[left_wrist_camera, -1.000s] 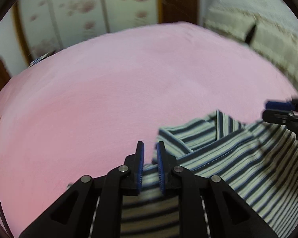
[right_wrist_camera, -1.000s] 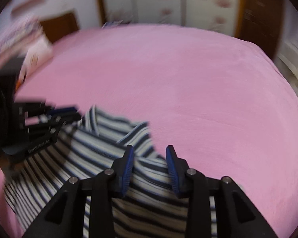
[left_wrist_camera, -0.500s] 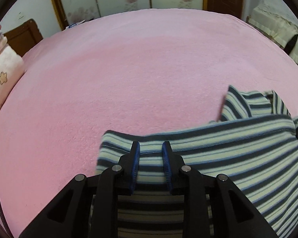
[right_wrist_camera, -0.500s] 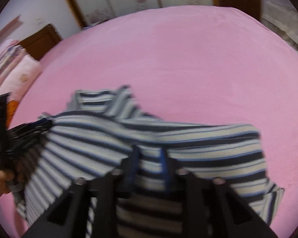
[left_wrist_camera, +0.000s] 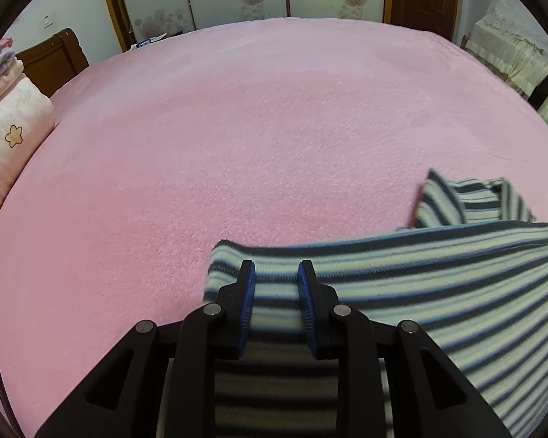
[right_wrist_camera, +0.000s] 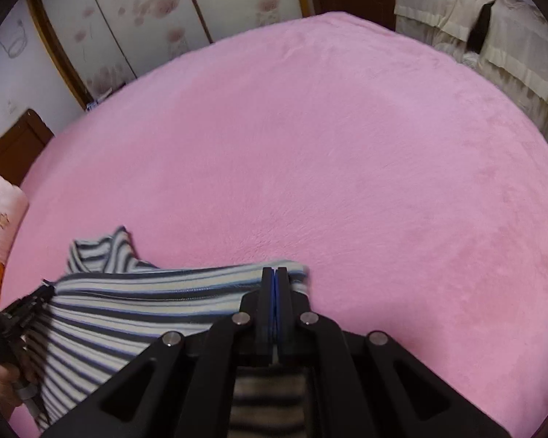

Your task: Fold small clothes

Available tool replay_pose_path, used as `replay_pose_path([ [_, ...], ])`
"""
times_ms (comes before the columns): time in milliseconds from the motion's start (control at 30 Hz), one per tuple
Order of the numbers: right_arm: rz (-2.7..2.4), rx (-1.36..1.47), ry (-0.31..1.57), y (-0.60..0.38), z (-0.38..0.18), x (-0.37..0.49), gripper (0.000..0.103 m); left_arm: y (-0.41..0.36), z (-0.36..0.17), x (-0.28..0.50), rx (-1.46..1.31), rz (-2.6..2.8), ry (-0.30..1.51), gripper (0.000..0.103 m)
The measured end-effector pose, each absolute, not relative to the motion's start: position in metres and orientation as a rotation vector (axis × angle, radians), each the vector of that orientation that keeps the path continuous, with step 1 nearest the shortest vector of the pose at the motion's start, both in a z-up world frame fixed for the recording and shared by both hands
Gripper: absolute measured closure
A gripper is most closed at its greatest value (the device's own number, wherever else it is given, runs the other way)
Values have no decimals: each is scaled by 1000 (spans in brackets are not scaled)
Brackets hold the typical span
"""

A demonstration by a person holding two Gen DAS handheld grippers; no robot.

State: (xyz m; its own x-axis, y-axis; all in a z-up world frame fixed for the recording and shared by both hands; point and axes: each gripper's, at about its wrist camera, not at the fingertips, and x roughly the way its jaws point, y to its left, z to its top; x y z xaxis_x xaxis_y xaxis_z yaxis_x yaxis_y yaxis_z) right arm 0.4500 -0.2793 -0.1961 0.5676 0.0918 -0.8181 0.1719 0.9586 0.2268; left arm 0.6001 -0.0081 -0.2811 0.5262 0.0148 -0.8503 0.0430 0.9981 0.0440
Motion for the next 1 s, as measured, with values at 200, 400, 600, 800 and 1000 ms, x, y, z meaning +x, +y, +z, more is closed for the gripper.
replay_pose_path([
  [200, -7, 290, 955, -263, -169, 410, 103, -3, -231, 554, 16, -39, 990, 57],
  [400, -9, 345, 957, -234, -150, 375, 100, 23, -173, 496, -66, -7, 918, 33],
  [600, -15, 409, 960, -203, -147, 337, 100, 57, -151, 442, -136, 56, 892, 18],
  [800, 21, 380, 984, -162, -154, 311, 100, 88, -178, 399, -245, 123, 970, 16],
  [1000, 34, 332, 971, -127, -159, 291, 100, 110, -219, 366, -381, 149, 1059, 16],
])
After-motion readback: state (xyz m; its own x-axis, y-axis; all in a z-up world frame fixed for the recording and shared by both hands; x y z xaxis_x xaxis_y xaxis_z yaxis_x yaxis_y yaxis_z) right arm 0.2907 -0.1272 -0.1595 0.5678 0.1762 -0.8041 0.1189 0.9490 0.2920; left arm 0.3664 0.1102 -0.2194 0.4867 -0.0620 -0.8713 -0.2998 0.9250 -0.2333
